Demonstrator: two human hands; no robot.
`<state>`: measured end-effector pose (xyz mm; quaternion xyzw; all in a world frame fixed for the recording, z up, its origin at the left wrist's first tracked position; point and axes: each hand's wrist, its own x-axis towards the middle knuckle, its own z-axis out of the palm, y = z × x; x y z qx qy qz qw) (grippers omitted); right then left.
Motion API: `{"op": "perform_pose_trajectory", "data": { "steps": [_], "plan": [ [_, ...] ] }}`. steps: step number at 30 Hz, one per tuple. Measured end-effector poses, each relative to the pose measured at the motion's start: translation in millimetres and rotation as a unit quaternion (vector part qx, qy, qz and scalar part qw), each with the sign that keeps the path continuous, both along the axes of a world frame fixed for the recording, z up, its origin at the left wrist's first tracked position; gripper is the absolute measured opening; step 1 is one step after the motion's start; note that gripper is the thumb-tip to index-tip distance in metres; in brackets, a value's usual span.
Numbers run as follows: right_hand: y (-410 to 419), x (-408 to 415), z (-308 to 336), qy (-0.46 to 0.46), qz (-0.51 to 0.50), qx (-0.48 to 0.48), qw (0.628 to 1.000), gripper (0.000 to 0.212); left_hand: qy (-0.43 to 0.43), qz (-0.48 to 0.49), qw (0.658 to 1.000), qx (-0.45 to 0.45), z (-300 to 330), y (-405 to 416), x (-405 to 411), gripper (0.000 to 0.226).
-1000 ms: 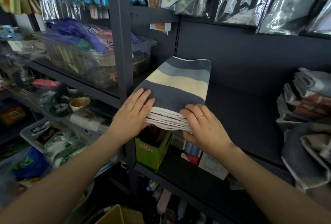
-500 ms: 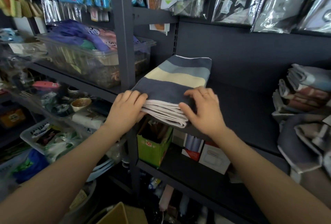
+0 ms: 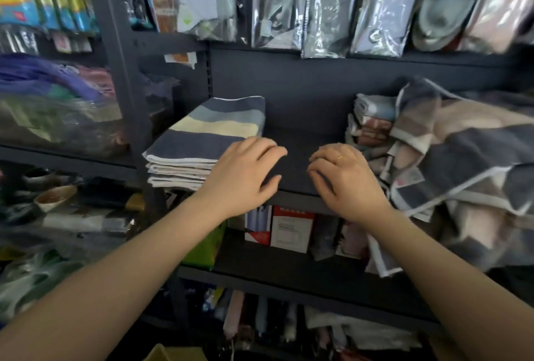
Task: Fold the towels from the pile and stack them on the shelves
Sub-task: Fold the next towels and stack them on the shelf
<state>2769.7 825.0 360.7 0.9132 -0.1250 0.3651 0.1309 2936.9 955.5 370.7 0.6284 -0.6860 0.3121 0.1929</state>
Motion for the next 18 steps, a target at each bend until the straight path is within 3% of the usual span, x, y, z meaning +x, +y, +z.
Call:
{"op": "perform_pose_trajectory", "data": {
  "steps": [6,9,13,15,18],
  "plan": [
    [-50,-82,43,0.008,-0.057,0.033,0.998,0.035,-0.016,-0.06,0.998,-0.023,22,-56,-61,0.03],
    [-86,-107,55,0.041,-0.161,0.081,0.983,0.039,0.007,-0.063,0.998,-0.005,24,-82,-88,0.03],
    [-119,-109,57,0.072,-0.288,0.21,0.932,0.081,0.119,-0.062,0.991,-0.017,15,-104,-117,0.034],
    [-130,-101,55,0.073,-0.315,0.208,0.923,0.077,0.177,-0.06,0.982,-0.008,11,-112,-128,0.032],
    [-143,-87,51,0.039,-0.315,0.204,0.926,0.048,0.252,-0.044,0.966,0.037,5,-119,-136,0.019]
  ]
}}
